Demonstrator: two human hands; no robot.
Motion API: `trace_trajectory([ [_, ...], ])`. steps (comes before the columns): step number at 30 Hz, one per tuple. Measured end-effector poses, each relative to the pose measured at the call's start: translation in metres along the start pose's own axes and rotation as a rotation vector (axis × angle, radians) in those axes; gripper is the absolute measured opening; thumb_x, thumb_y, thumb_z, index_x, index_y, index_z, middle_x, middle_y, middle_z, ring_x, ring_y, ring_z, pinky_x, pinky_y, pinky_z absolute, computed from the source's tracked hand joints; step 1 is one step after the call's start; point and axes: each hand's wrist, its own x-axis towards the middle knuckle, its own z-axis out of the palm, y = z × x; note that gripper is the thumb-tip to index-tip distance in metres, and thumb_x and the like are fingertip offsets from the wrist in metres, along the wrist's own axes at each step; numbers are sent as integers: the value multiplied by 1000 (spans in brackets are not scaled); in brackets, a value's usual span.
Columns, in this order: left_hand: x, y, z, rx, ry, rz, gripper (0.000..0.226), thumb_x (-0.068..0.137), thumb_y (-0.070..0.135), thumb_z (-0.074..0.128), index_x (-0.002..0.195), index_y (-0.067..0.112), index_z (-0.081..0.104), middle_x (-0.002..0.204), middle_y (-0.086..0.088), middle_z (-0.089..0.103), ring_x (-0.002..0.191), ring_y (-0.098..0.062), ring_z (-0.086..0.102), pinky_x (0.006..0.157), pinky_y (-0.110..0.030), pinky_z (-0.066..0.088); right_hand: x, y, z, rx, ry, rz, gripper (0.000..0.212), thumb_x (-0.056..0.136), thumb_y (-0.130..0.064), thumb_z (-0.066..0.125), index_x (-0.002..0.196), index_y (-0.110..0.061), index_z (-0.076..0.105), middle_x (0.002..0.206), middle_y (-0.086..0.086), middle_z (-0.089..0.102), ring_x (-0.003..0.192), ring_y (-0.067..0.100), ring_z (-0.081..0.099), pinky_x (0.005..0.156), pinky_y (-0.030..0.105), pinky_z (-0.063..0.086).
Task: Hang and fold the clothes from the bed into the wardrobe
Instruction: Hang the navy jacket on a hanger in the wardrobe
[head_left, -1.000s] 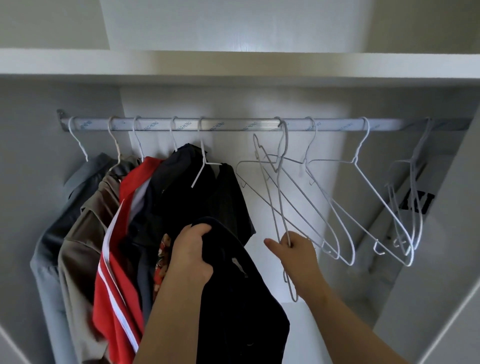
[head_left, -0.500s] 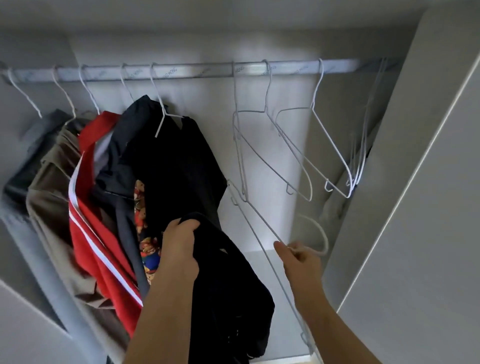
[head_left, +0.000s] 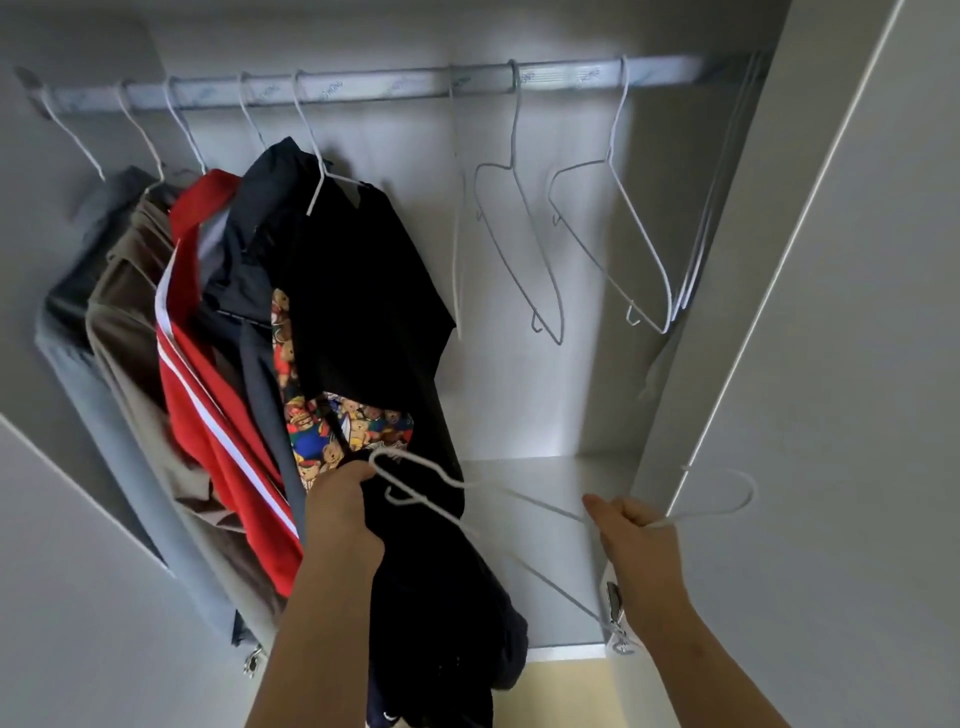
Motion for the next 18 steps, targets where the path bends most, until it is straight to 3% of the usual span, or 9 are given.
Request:
trace_trajectory([
  [2, -1, 1, -1, 28, 58, 56, 18, 87, 0, 49, 71, 3, 55, 56, -9, 56, 57, -23, 51, 57, -30, 44, -5, 2, -7, -33, -16, 14, 59, 81, -7, 66, 37, -21, 29, 39, -6, 23, 38, 7, 19, 38, 17, 21],
  [4, 0, 5, 0, 84, 100, 150, 5, 89, 1, 49, 87, 0, 54, 68, -12, 51, 59, -25, 50, 58, -31, 42, -8, 3, -11, -75, -29, -6, 57, 81, -6, 65, 42, -19, 27, 41, -5, 21, 37, 7, 19, 37, 16, 21],
  [6, -4, 5, 5, 185, 72, 272, 11, 90, 1, 48, 100, 5, 49, 71, -12, 49, 60, -24, 49, 57, -31, 41, -9, -1, -15, -101, -25, -37, 54, 82, -5, 65, 46, -17, 27, 42, -5, 20, 38, 6, 19, 38, 14, 21],
  [10, -17, 1, 9, 657, 75, 582, 16, 91, 6, 46, 106, 9, 48, 74, -9, 52, 62, -23, 49, 53, -29, 36, -6, -14, -17, -116, -21, -51, 53, 82, -7, 63, 47, -18, 25, 42, -7, 19, 39, 6, 16, 38, 14, 18],
  [14, -22, 2, 6, 1052, 115, 756, 27, 89, 8, 50, 115, 2, 53, 107, -23, 53, 87, -36, 54, 65, -33, 38, -7, -21, -8, -207, -44, -68, 49, 83, -15, 63, 50, -17, 28, 45, -4, 22, 40, 8, 19, 38, 14, 21],
  [18, -31, -8, 14, 1122, 89, 824, 29, 89, 12, 53, 117, 12, 54, 115, -11, 41, 79, -18, 40, 70, -28, 32, -15, -27, 17, -242, -127, -106, 45, 87, -25, 62, 51, -11, 38, 36, -10, 30, 33, 5, 26, 37, 13, 26],
])
